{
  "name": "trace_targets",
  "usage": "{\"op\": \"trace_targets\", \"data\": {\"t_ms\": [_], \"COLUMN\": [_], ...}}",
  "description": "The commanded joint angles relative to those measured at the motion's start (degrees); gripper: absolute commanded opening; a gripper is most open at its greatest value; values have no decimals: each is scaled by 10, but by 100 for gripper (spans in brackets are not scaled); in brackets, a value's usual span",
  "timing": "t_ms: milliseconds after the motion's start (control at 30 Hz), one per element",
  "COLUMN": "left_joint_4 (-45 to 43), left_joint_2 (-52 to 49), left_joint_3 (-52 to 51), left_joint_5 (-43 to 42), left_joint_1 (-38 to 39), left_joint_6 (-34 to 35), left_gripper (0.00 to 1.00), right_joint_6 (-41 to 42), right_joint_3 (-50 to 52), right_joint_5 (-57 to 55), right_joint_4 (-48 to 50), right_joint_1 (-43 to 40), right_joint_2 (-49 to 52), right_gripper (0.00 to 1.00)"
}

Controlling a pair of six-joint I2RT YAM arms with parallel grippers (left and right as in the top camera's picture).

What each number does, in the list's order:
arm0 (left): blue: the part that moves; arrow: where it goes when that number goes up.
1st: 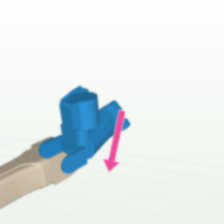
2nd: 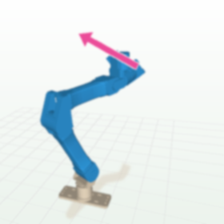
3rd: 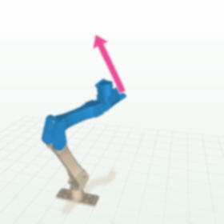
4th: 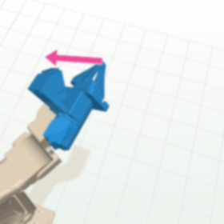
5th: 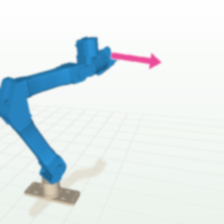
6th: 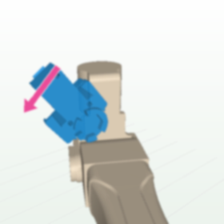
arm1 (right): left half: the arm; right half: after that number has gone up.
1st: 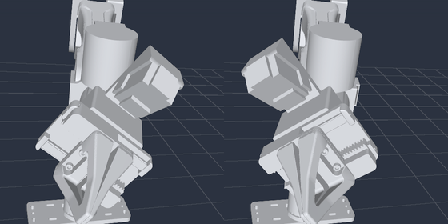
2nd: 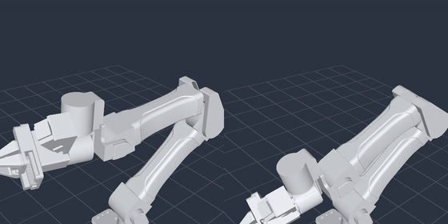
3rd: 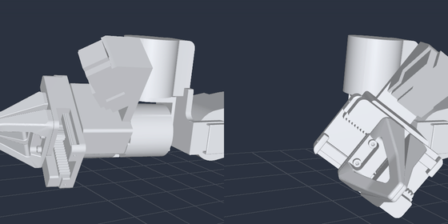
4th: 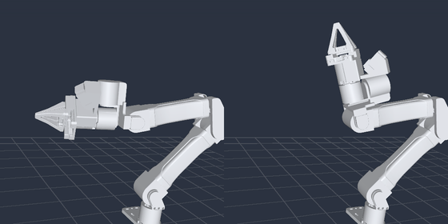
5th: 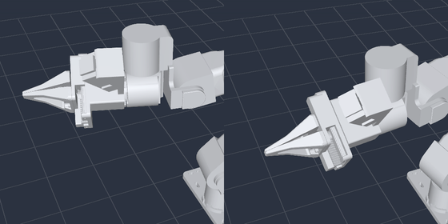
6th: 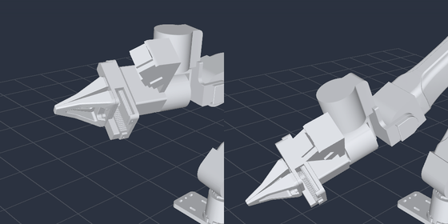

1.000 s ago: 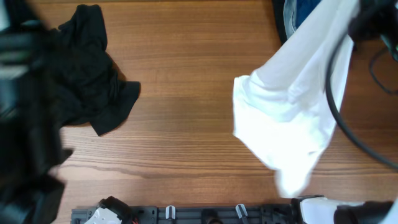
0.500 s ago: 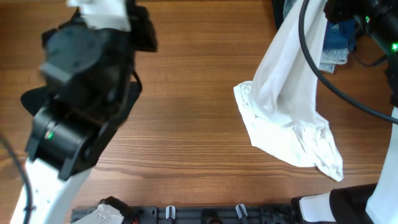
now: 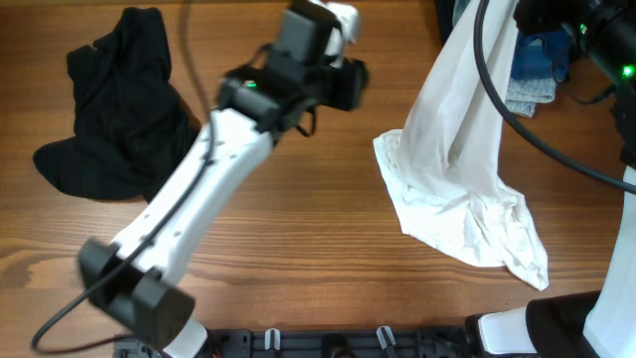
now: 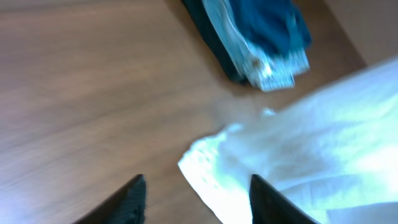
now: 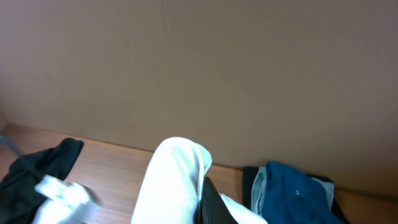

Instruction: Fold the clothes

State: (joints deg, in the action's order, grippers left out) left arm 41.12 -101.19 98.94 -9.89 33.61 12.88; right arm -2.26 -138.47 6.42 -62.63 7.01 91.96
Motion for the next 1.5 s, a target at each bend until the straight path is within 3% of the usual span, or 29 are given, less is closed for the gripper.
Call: {"op": "trace_targets", "data": {"t_ms": [0, 200, 367, 533, 633, 700, 800, 1100, 1467], "left_joint_4": [-10, 41, 57, -70, -187, -244, -301, -367, -385], "left_joint_2": [-20, -11, 29, 99, 107, 97, 72, 16, -4], "left_joint_3": [0, -5, -50, -180, -258, -288, -301, -301, -301], "left_joint_5": [2, 119, 161, 203, 197, 174, 137, 140, 141], "left_joint_1": [55, 110, 117, 170, 193, 193, 190, 203, 236], "left_joint_6": [0, 32, 64, 71, 71, 71, 68, 56, 54], "left_gripper": [61, 63, 62, 66, 86, 92, 91, 89, 80], "right_joint_6": [3, 2, -3, -3, -3, -3, -2, -1, -1], "right_joint_3": [-6, -6, -6, -6, -6, -6, -6, -6, -6], "right_joint_5": [9, 4, -2, -1, 8, 10, 14, 16, 16], "right_joint_4": [2, -5, -7, -7, -8, -9, -11, -15, -15], "right_joint_1": [-3, -3, -5, -8, -8, -8, -8, -8, -8], "right_joint_2": [14, 20, 20, 20, 20, 20, 20, 20, 20], "right_gripper": [4, 4, 4, 4, 4, 4, 4, 4, 4]}}
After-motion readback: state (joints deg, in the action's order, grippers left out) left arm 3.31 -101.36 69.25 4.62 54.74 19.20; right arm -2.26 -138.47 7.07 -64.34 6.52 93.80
